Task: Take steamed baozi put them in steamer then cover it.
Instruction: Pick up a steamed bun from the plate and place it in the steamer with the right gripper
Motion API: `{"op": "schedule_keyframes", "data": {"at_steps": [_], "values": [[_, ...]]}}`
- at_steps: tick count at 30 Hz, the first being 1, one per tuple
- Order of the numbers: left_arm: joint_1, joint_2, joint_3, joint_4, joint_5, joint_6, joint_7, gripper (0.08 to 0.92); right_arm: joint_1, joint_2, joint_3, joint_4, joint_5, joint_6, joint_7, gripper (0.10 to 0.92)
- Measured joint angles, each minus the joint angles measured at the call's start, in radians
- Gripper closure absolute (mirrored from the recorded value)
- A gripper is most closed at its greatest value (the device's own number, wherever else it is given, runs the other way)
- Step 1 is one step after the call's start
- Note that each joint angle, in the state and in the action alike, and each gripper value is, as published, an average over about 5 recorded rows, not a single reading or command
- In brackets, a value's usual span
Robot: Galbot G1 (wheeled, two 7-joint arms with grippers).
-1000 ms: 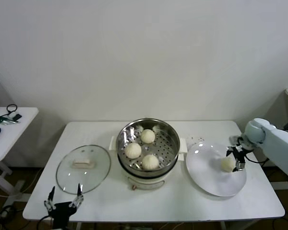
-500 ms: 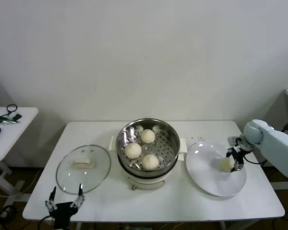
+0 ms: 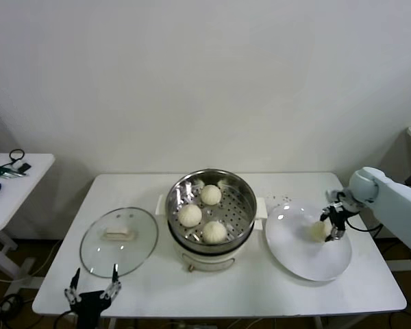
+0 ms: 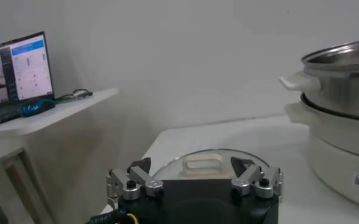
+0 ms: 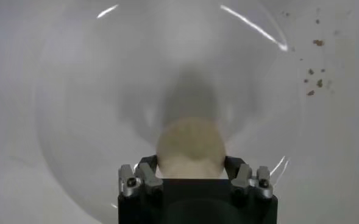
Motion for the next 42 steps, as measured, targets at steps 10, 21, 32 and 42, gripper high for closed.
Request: {"op": "schedule_keyframes", "data": {"at_steps": [10, 21, 32, 42], "values": [[-0.003, 0.001, 0.026, -0.01, 0.012, 0.0, 0.001, 0.177, 0.284, 0.031, -0.237, 0.087, 0.27, -0.078, 0.028, 0.313], [-0.014, 0.003, 0.058, -0.02, 0.024, -0.006, 0.007, 0.177, 0.601, 0.124, -0.5, 0.22, 0.62, -0.166, 0.093, 0.313], [-0.025, 0.015, 0.072, -0.032, 0.047, -0.009, 0.013, 0.177, 0.753, 0.26, -0.699, 0.315, 0.815, -0.229, 0.177, 0.313], [-0.03, 0.024, 0.073, -0.024, 0.05, -0.013, 0.018, 0.177, 0.747, 0.388, -0.793, 0.326, 0.857, -0.261, 0.239, 0.313]]}}
